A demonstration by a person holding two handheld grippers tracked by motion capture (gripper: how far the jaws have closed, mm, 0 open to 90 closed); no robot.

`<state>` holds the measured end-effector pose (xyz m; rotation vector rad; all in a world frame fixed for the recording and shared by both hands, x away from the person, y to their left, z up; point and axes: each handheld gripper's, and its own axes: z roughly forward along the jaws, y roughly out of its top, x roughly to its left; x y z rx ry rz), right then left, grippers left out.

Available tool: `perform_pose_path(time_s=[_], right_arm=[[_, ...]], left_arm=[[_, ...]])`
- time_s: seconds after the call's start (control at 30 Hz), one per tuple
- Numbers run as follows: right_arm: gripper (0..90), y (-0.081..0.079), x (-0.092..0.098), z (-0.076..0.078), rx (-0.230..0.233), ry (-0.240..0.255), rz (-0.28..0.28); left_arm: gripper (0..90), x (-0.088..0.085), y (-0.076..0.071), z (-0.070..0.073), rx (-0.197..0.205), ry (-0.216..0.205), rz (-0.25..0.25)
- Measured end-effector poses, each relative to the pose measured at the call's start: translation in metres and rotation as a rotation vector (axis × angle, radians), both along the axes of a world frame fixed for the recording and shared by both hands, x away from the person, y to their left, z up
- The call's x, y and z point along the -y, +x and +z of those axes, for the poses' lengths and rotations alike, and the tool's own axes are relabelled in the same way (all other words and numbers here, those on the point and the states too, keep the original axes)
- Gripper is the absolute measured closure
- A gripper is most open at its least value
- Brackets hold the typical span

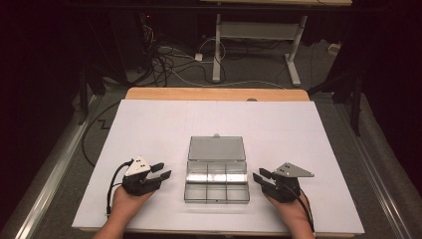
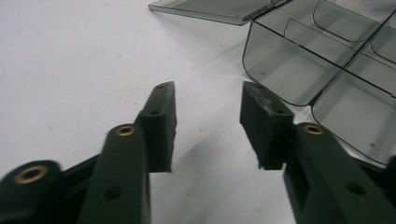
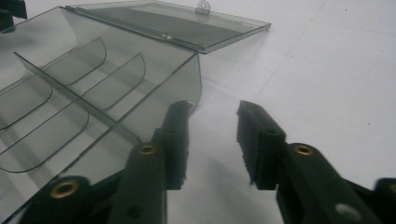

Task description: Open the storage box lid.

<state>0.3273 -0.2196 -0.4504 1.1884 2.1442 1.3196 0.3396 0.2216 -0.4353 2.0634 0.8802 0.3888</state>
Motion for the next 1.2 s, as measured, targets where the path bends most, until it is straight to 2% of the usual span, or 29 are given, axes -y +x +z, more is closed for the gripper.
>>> perform_pose_path(time_s=[0.1,0.17,0.3,0.37,0.43,0.5,0.57,0.7,0.83,1.2], right_arm=[[51.4,-0.001,0.003,0.001,0.004,0.001,-0.009],[41.9,-0.001,0.005,0.001,0.006,0.005,-0.014],[26.0,0.001,0.01,0.0,0.01,-0.011,-0.026],[17.3,0.003,0.013,0.0,0.005,-0.002,-0.036],[12.4,0.004,0.014,0.0,-0.001,0.008,-0.038],[5.9,0.004,0.014,0.0,0.001,0.0,-0.041],[0.1,0.004,0.013,0.0,0.01,-0.012,-0.045],[0.0,0.003,0.01,0.002,0.016,-0.041,-0.046],[0.0,-0.001,0.013,0.005,0.019,-0.046,-0.055],[0.0,-0.013,0.039,0.008,0.032,-0.045,-0.104]], left_arm=[[42.8,-0.001,0.0,0.0,0.012,0.015,0.01],[35.2,-0.003,0.0,0.0,0.014,0.019,0.016],[22.4,-0.007,0.003,0.0,0.001,-0.009,0.015],[14.4,-0.006,0.002,0.0,0.004,-0.003,0.016],[10.5,-0.003,0.002,0.0,0.005,0.012,0.014],[0.5,-0.002,0.002,0.0,0.002,0.03,0.012],[0.0,-0.002,0.001,-0.001,0.005,0.029,0.012],[0.0,0.0,0.002,-0.002,-0.002,0.039,0.023],[0.0,-0.004,0.005,-0.002,-0.028,0.004,0.028],[0.0,-0.004,0.005,-0.002,-0.027,0.004,0.02]])
